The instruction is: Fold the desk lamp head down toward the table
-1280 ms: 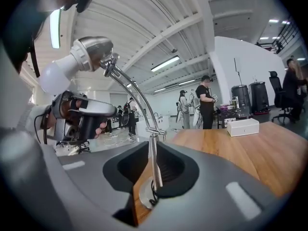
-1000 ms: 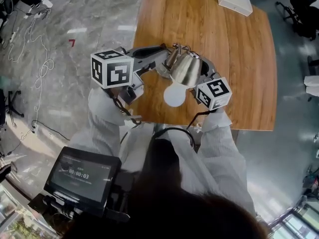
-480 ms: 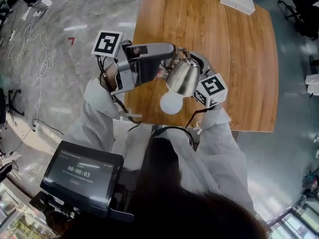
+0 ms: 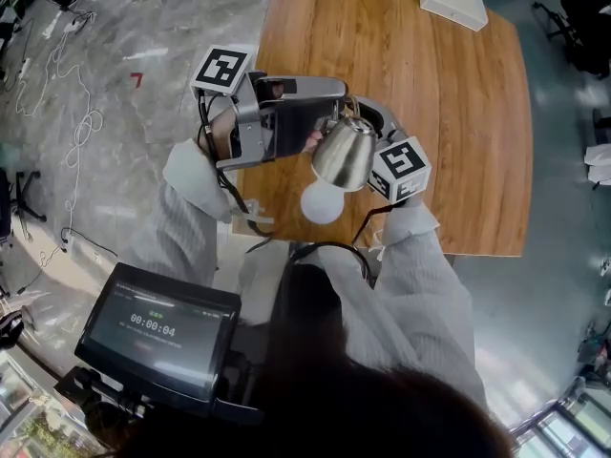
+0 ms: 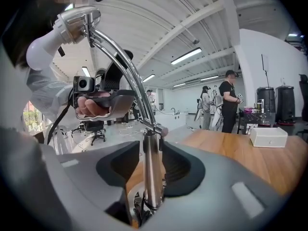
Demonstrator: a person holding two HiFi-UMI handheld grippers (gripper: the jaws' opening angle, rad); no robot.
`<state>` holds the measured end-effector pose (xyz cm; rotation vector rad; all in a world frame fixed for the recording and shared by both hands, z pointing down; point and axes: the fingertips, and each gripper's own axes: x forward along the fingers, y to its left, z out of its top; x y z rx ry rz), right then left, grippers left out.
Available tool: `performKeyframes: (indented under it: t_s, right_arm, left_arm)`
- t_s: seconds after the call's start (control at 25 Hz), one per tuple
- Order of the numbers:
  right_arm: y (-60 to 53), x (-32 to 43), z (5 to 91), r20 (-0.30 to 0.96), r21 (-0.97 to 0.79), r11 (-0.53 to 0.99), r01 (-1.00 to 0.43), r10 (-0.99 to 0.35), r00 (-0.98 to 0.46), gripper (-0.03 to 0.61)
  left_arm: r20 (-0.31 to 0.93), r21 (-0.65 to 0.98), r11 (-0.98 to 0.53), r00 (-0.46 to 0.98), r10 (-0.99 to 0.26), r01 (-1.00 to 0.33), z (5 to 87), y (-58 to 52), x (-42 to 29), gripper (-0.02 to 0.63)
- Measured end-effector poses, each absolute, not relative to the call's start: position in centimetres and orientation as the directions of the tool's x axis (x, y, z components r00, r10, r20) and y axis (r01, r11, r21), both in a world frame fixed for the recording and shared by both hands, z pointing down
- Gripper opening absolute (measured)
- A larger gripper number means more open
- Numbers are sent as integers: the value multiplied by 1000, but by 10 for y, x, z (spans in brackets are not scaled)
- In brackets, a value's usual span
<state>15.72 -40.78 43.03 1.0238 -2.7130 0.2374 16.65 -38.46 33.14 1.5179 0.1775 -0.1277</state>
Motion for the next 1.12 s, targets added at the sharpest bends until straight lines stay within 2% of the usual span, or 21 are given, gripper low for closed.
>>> performKeyframes:
  t_s: [0.16,0.56,0.92,1.04,1.12]
  right_arm:
    - [-410,157,432,268,-86,748,-658,-619,-738,112]
    - [-411,155,436,269,-140,767,-626,-579,-770,107]
    - [-421,163,440,270,-177,780,-600,-548,-792,121]
    - [-419,168,440,269,-177,793,-583,-531,-804,111]
    - [-418,167,441,265,-169,798,-578,-528,-806,110]
  left_arm:
    - [-190,981,37,981,31,189,330,-385,167,229]
    - [-176,984,3,983,52,176,329,-379,162,189]
    - [-76,983,-158,989,131,96,346,-359,163,132]
    - [-14,964,-261,988,153,54,358,-348,167,117]
    - [70,932,-361,986,152,-10,375,-343,164,105]
